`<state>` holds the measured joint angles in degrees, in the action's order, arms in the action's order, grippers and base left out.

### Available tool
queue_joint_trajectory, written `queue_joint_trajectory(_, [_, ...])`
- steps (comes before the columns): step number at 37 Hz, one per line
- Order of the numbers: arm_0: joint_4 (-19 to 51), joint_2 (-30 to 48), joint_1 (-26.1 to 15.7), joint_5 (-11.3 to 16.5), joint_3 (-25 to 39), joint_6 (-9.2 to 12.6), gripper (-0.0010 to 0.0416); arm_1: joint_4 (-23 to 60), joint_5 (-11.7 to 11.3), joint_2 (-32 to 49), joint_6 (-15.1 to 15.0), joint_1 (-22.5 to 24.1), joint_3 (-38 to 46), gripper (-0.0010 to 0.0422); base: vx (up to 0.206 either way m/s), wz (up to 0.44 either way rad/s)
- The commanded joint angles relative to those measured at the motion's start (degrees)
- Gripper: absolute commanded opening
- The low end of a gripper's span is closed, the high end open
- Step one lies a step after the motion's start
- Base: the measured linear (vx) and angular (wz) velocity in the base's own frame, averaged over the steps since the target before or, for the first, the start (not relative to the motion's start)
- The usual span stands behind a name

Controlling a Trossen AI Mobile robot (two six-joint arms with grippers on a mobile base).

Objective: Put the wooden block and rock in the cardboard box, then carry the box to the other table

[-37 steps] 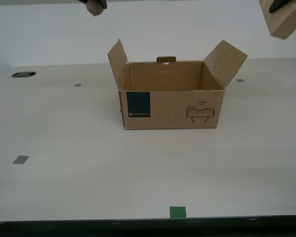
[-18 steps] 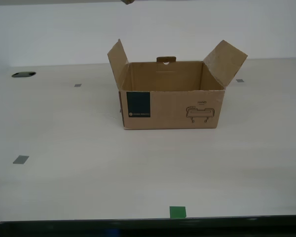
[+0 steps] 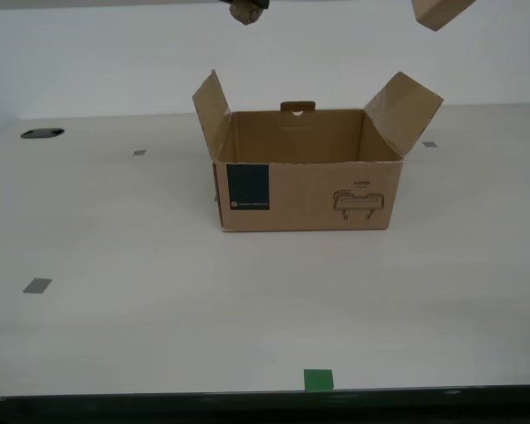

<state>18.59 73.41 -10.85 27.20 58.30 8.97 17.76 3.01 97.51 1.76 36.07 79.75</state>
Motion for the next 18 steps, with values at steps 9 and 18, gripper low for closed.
queue_joint_trajectory(9, [-15.69,0.15,-4.52,0.35,-8.39,2.4,-0.0001,-18.97,3.91,-0.07,1.25,0.11,-13.33,0.0,0.0,0.0])
queue_joint_trajectory(18, [-29.55,1.25,-6.62,-0.07,-16.76,4.59,-0.0001,-26.12,7.17,-0.04,1.55,0.13,-18.67,0.0,0.0,0.0])
